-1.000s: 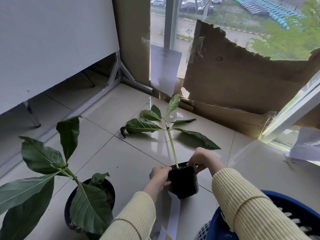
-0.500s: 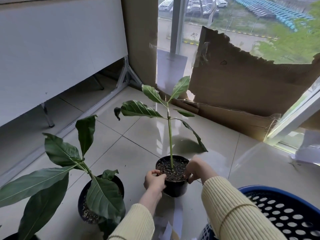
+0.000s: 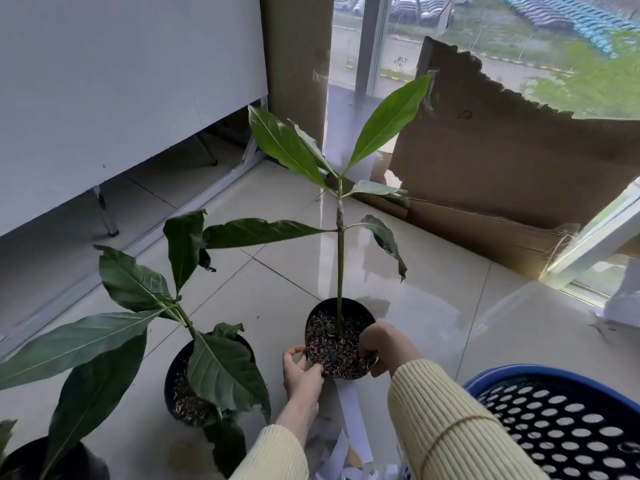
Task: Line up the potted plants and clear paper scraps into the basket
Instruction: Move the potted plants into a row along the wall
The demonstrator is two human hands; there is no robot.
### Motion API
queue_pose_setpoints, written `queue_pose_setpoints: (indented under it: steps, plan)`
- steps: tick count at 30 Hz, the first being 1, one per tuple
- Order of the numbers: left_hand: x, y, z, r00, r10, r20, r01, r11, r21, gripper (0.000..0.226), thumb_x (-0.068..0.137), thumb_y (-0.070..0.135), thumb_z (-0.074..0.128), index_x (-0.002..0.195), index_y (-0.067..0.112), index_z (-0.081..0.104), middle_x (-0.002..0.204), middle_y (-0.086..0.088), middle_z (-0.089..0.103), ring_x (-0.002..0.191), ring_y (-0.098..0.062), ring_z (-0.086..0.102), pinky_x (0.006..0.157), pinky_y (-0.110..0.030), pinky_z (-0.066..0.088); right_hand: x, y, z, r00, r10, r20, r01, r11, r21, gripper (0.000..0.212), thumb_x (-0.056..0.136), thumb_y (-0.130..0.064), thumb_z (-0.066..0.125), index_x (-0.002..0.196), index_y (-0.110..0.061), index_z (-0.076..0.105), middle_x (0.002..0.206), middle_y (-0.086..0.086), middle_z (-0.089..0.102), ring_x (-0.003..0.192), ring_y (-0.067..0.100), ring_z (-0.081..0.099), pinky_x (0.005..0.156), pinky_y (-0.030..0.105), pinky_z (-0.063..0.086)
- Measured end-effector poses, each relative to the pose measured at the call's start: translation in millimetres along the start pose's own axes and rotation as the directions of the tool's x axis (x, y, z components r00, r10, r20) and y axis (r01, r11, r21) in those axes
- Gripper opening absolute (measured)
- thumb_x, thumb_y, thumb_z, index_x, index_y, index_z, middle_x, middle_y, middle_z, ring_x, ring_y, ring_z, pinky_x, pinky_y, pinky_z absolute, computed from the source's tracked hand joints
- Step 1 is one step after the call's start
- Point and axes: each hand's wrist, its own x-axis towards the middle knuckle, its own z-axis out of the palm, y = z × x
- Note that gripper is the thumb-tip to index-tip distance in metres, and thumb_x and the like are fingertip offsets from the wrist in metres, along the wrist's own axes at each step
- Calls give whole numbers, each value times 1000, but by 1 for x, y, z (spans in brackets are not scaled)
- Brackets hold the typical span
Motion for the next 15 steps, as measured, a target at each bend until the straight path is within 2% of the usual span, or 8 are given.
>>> queue_pose_setpoints:
  steps: [5,7,8,9,10,11,13,15]
  plan:
    - [-2,-2,-7,999,21,38,-22,999,31,43,79,-21,41,101,16,42,106,-10,64,73,-15,57,54,-26,39,-1,2,6,1000,10,18,-9,997,-70,44,98,-13,39,139,3,35,140,15,46,127,24,49,103,30,43]
    - [-5,-3,-9,997,37,61,-40,998,55,42,79,-20,44,103,15,43,109,-10,64,81,-19,60,54,-26,40,-4,4,11,997,49,57,-44,995,-94,31,97,-15,40,125,-5,44,122,12,51,115,21,55,85,25,44]
    - [-7,-4,-12,996,46,71,-51,996,67,42,79,-20,45,104,14,43,112,-9,63,86,-22,61,53,-25,40,-3,5,14,995,66,71,-59,993,-106,25,96,-15,40,120,-6,45,117,10,51,109,20,55,84,20,39]
    - [-9,-6,-12,996,50,78,-56,995,77,42,79,-19,47,105,13,43,115,-9,62,91,-25,62,51,-24,40,-6,7,15,994,82,72,-72,989,-128,22,96,-15,40,117,-8,45,120,10,52,108,20,55,73,26,27]
    - [-11,-7,-15,995,54,83,-61,994,86,42,79,-19,47,107,12,43,118,-9,61,98,-29,62,51,-24,41,-8,6,17,995,76,61,-66,987,-148,25,96,-15,40,120,-9,45,128,10,52,114,21,55,79,28,41]
    - [-12,-7,-18,994,57,88,-65,994,90,43,79,-19,48,109,12,43,122,-10,59,105,-35,61,54,-25,44,-10,6,18,996,73,54,-63,984,-166,35,97,-15,40,130,-7,43,137,11,49,121,23,53,92,23,41]
    - [-12,-9,-22,993,59,100,-71,990,121,47,79,-19,48,115,10,43,129,-12,55,115,-41,55,73,-37,51,-6,6,23,996,66,58,-56,985,-161,48,98,-15,37,143,1,31,146,15,41,129,26,47,103,32,42]
    - [-12,-8,-24,990,60,128,-81,983,165,53,81,-20,47,124,10,40,136,-14,50,118,-36,54,95,-47,46,-10,4,27,997,47,66,-34,980,-195,49,98,-15,37,143,4,29,145,18,42,130,28,46,105,35,42]
